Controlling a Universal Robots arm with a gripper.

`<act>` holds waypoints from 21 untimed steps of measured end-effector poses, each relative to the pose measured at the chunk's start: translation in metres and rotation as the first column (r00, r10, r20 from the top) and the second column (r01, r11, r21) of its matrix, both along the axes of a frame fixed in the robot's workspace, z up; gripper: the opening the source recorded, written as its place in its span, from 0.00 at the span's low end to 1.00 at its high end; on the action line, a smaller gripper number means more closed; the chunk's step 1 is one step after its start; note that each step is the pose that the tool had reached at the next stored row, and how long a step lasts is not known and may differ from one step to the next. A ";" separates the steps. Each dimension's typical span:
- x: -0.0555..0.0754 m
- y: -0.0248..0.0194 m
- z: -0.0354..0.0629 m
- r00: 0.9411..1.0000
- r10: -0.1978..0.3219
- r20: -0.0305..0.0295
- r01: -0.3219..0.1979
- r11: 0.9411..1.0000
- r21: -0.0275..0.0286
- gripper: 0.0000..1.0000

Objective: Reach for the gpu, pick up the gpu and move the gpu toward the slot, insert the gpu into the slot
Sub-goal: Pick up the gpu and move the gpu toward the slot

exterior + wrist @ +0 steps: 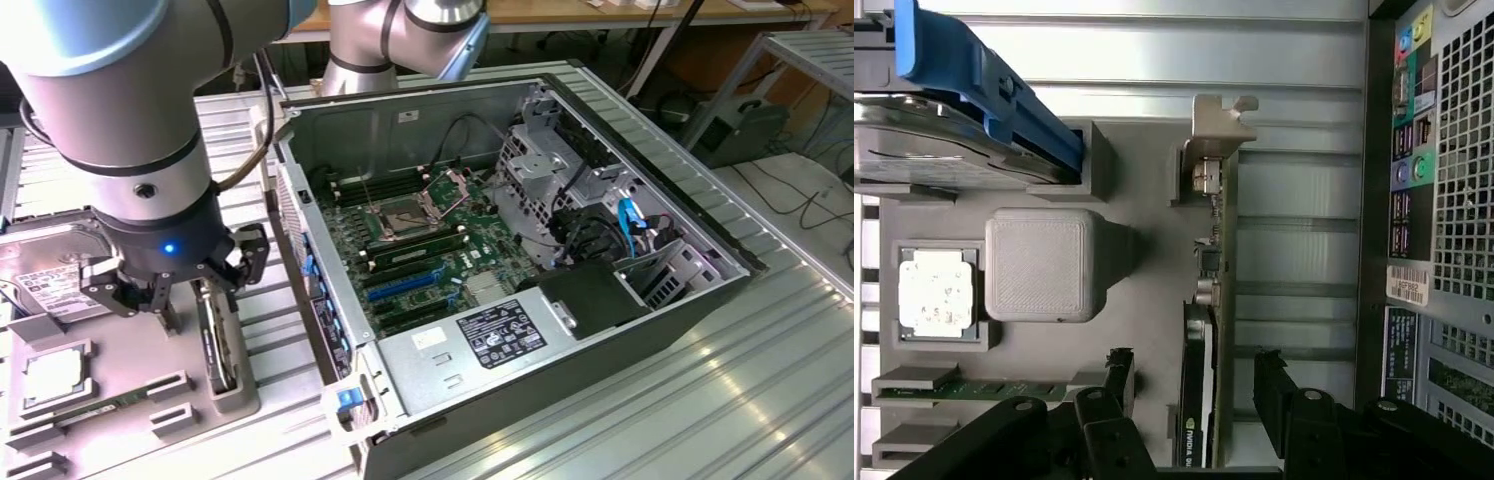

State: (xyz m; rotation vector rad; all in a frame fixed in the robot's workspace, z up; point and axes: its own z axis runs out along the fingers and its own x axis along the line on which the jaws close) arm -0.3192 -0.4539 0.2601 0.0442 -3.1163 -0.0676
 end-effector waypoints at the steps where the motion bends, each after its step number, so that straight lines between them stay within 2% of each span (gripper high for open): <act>1: 0.000 -0.0004 -0.0017 1.000 0.000 0.000 0.000 1.000 0.000 0.60; 5: 0.000 -0.0022 -0.0088 1.000 0.000 0.000 0.000 1.000 0.000 0.60; 14: 0.000 -0.0023 -0.0266 1.000 0.000 0.000 0.000 1.000 0.000 0.60; 21: 0.000 -0.0024 -0.0305 1.000 0.000 0.003 0.000 1.000 0.000 0.60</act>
